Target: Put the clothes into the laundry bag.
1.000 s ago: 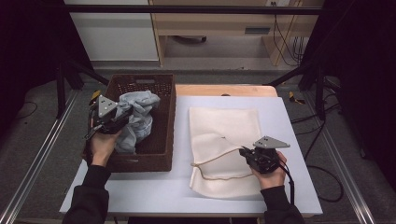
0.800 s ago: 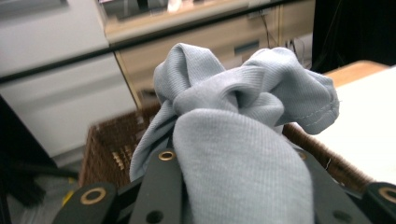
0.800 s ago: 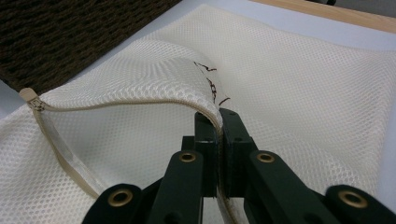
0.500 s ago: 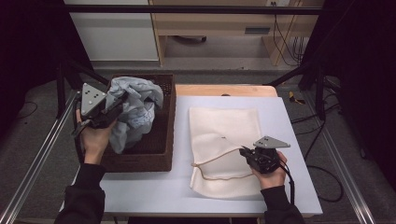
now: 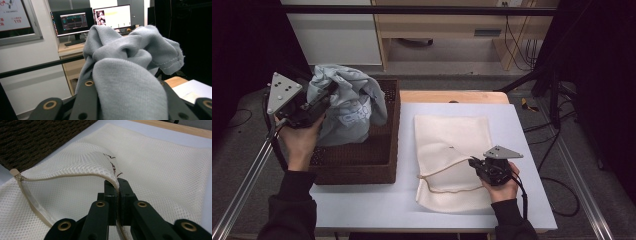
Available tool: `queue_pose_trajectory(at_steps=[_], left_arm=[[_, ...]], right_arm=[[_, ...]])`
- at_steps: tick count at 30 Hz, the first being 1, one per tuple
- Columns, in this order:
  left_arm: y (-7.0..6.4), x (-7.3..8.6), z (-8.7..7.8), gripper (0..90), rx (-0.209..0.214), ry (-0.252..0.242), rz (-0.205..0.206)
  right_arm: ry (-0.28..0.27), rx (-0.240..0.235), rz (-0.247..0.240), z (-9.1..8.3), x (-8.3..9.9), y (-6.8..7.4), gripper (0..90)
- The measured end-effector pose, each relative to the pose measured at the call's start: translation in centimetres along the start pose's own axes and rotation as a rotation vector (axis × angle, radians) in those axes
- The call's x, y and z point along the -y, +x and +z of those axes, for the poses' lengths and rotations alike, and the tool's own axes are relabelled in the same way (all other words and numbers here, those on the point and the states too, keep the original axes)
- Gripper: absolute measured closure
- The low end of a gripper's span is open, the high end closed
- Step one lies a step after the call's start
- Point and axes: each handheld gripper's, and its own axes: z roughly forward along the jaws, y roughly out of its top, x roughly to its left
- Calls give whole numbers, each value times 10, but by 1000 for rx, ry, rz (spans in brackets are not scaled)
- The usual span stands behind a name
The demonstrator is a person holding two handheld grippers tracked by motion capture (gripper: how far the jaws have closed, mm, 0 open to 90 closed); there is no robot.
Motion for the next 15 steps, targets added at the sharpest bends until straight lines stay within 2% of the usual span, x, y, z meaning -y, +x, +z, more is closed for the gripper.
queue_pose_trajectory(at_steps=[5,11,15], left_arm=[[-5,-11,-8,706,11,-17,6],[-17,-37,-23,705,44,-60,3],[-28,-49,-31,705,72,-75,20]], right_arm=[[-2,0,2,0,0,0,871],[-2,-1,4,0,0,-1,872],[-4,0,2,-1,0,-1,873]])
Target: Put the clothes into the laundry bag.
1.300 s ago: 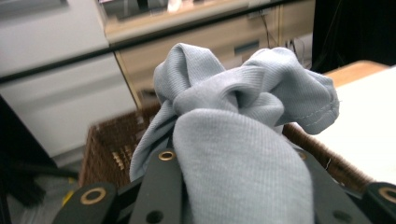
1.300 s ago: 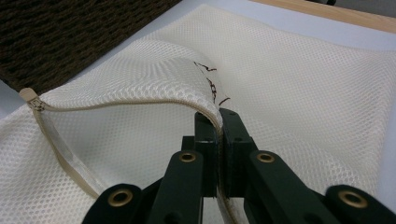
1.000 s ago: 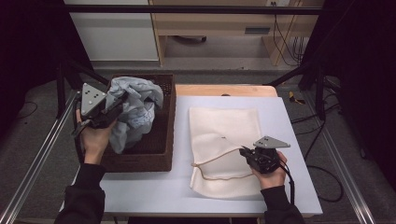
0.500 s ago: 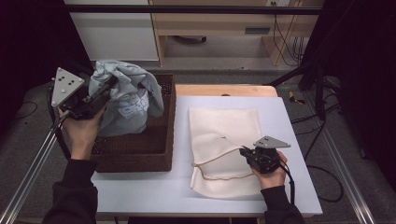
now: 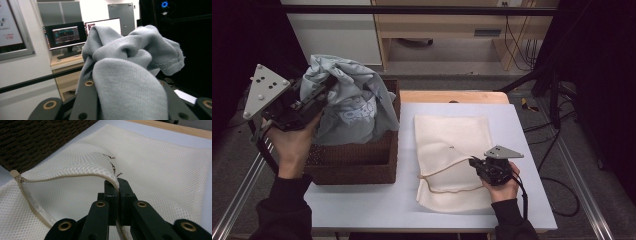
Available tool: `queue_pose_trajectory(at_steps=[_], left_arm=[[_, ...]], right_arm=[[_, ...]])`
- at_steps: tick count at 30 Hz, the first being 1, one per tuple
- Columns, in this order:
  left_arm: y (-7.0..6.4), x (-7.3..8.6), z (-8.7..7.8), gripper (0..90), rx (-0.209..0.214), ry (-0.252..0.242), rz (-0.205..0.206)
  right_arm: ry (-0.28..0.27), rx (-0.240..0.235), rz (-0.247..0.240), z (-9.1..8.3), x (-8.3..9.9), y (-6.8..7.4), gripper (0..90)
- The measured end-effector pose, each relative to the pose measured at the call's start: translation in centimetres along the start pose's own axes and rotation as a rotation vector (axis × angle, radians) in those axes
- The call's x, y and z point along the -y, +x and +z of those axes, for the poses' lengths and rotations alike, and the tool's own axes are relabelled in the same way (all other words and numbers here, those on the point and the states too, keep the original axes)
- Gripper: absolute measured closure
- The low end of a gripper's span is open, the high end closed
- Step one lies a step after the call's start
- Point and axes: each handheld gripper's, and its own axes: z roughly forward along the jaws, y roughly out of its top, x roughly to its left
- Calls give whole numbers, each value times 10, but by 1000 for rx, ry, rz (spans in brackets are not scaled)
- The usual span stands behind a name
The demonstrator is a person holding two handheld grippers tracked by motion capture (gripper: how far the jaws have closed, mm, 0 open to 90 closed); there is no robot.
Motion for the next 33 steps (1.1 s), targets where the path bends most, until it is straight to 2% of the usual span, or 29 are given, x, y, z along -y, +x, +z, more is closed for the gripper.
queue_pose_trajectory(at_steps=[5,9,16,19,24,29,31,32,33], left_arm=[[-13,-16,-8,705,54,-35,-16],[-23,-28,-11,705,81,-50,-23],[-45,-41,-10,704,139,-71,-24],[-54,-43,-8,704,176,-73,-45],[-73,-41,-6,703,226,-72,-40],[-98,-33,-6,703,302,-55,-49],[-106,-29,-7,703,340,-51,-66],[-106,-29,-7,703,340,-51,-66],[-113,-25,-7,703,360,-50,-67]], right_arm=[[0,1,0,0,0,0,873],[-3,0,1,0,0,0,873],[-6,1,-2,0,0,0,873],[-6,2,-4,0,0,-1,873],[-10,3,1,0,-1,-1,873],[-13,4,-2,0,-1,-2,873],[-9,4,2,0,-1,-2,873],[-9,4,2,0,-1,-2,873],[-10,5,6,0,-1,-2,873]])
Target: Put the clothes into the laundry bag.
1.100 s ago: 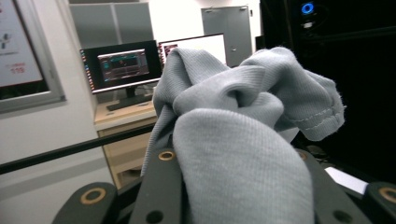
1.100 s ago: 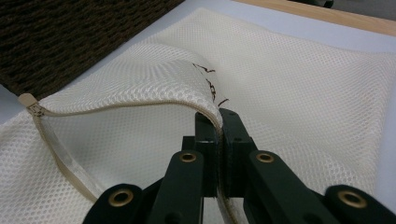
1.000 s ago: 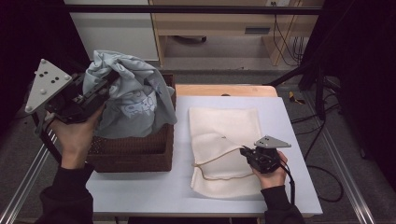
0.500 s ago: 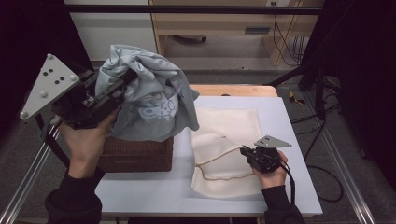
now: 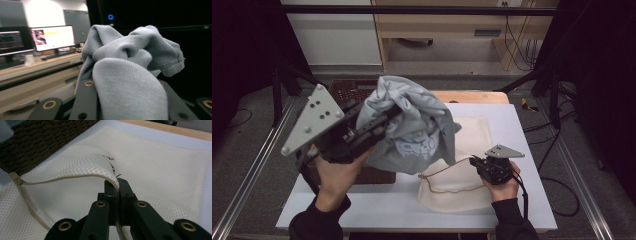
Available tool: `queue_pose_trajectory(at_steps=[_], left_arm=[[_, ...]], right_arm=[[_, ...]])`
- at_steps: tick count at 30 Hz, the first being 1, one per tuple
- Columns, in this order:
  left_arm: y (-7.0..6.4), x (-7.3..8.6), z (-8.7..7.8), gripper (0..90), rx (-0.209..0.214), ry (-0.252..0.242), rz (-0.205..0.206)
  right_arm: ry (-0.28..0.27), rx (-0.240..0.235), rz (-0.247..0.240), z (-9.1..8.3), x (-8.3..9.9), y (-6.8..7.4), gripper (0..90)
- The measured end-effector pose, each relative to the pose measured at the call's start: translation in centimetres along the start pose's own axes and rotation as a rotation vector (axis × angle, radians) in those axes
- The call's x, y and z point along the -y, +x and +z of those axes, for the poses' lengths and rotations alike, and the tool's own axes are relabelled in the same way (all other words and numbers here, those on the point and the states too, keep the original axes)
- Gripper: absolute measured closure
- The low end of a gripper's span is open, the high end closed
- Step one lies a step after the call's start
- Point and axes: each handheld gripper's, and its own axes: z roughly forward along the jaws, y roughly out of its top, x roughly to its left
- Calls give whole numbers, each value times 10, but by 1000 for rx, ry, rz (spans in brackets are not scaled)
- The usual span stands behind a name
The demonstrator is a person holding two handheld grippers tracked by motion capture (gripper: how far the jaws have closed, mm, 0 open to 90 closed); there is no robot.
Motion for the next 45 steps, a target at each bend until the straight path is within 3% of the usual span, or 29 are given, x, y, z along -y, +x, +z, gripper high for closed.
queue_pose_trajectory(at_steps=[6,15,26,34,37,43,45], left_arm=[[-21,27,14,702,73,57,-10],[-41,88,42,700,145,169,-25],[-69,176,75,696,218,409,-44],[-84,227,108,690,205,541,-16],[-86,242,121,686,198,572,-31],[-89,271,145,642,148,638,-17],[-89,277,151,610,146,656,-40]], right_arm=[[-7,-2,-4,0,0,-1,873],[-7,1,2,0,-1,-1,873],[-10,-5,18,0,0,-2,873],[-16,-11,23,-1,0,-2,873],[-23,-13,24,-2,0,-2,873],[-18,-19,15,-1,0,0,873],[-21,-22,9,-2,0,1,873]])
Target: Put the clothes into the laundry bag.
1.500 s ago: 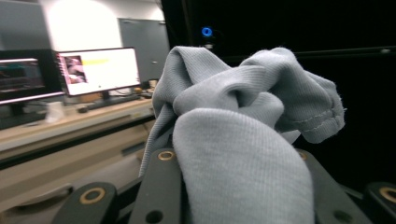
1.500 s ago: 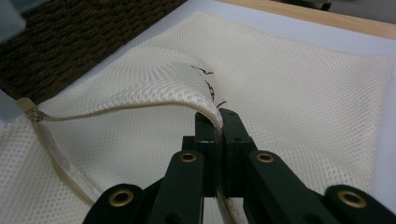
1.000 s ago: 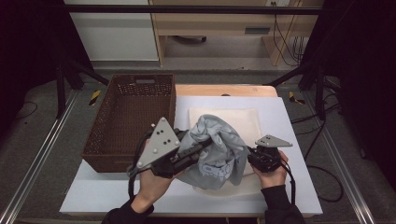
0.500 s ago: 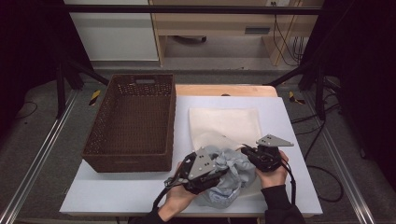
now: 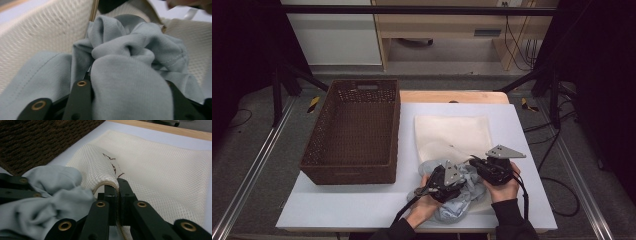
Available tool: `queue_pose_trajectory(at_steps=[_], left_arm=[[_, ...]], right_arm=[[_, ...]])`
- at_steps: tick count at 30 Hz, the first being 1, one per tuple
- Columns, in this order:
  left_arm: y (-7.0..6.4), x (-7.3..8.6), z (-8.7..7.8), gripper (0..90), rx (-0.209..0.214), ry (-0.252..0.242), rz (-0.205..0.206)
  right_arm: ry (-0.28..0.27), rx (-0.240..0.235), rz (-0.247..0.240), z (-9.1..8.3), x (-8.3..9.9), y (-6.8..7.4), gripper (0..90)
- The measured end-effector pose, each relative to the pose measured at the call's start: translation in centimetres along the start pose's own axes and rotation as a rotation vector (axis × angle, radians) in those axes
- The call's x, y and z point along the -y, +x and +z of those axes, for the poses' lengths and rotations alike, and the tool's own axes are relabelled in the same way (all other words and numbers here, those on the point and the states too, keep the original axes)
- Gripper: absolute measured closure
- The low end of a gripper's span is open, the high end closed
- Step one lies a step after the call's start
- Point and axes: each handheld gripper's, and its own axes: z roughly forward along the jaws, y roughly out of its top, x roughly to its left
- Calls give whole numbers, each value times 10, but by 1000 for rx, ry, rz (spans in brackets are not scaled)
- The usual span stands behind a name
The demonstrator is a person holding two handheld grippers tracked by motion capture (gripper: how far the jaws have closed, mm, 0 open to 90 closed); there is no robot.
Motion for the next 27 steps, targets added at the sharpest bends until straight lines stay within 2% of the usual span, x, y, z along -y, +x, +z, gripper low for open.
queue_pose_trajectory(at_steps=[3,6,10,12,14,15,18,24,27], left_arm=[[2,0,8,552,18,25,-3],[2,0,5,496,36,14,-16],[-2,2,-17,327,51,-20,-16],[-4,3,-30,313,60,-39,-16],[-5,4,-39,341,68,-65,-18],[-5,4,-42,397,62,-75,-11],[-6,1,-38,653,39,-68,7],[-6,-16,-6,681,13,-34,-23],[-2,-19,15,640,-7,18,-40]], right_arm=[[-12,-14,2,-1,-1,1,873],[-13,-11,0,-1,-1,2,874],[-10,-2,10,-1,1,-2,873],[-13,3,12,-2,1,-3,873],[-16,7,11,-3,1,-4,873],[-16,8,15,-3,1,-4,873],[-18,8,11,-3,1,-2,874],[-29,-1,-3,-4,-2,2,874],[-37,-8,0,-6,-2,1,873]])
